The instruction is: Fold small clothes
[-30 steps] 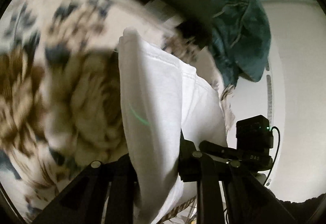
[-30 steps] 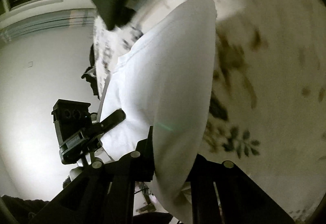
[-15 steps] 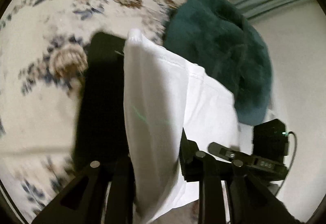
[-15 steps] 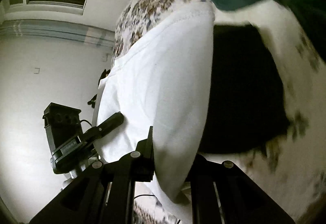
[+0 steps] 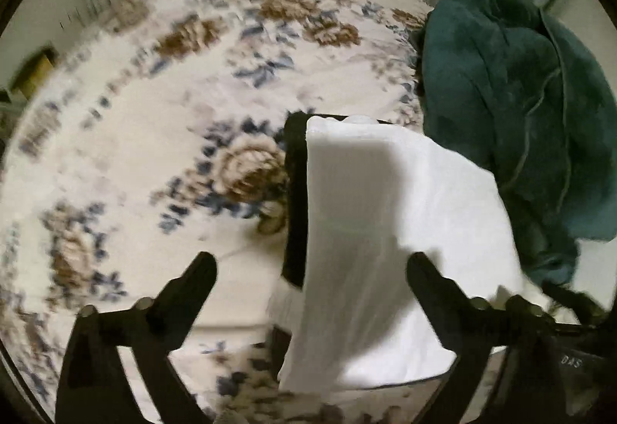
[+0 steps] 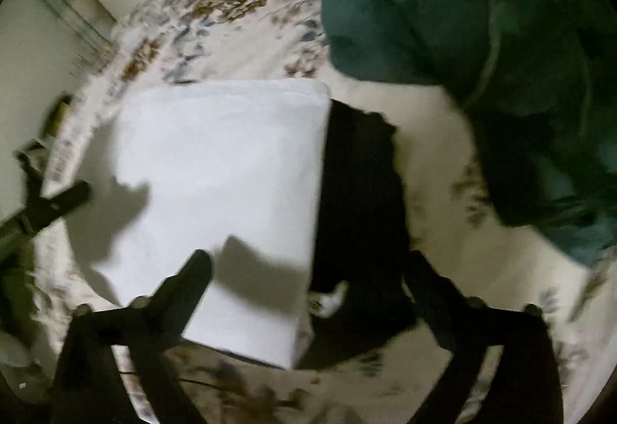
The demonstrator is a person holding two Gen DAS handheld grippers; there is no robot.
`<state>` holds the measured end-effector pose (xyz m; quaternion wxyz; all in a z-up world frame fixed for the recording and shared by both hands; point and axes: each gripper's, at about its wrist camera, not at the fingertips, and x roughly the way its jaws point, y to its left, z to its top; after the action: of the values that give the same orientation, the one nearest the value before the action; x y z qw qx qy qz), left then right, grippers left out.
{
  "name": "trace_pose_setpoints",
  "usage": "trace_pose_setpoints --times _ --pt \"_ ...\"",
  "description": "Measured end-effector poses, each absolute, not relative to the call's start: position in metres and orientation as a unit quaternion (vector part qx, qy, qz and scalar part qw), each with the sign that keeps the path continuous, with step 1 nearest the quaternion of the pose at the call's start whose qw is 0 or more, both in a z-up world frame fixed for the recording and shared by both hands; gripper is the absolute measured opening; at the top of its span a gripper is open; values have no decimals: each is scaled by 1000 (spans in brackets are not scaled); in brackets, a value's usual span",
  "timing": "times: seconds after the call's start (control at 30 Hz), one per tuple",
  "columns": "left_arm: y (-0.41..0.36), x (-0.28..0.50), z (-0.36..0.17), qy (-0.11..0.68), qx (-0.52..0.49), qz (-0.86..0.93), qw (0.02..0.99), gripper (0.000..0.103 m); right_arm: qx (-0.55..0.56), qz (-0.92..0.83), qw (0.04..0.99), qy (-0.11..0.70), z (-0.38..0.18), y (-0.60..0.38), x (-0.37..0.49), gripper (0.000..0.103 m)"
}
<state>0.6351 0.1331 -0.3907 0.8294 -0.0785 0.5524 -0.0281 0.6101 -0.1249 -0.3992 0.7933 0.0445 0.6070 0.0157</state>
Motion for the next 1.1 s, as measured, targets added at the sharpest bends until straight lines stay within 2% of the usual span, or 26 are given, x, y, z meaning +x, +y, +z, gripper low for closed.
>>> trace_pose_setpoints --times 0.13,0.37,0.67,1.1 --pt "122 612 -378 547 -42 -15 836 103 0 -28 806 591 -381 -118 588 103" --pt "111 564 -334 538 -11 -4 843 103 -1 -64 821 567 -321 -122 540 103" --pt "108 493 -248 493 -8 4 870 103 -9 -85 851 518 -216 -118 459 103" --pt "101 365 -112 426 -22 4 904 103 -16 -80 906 416 -32 -107 302 103"
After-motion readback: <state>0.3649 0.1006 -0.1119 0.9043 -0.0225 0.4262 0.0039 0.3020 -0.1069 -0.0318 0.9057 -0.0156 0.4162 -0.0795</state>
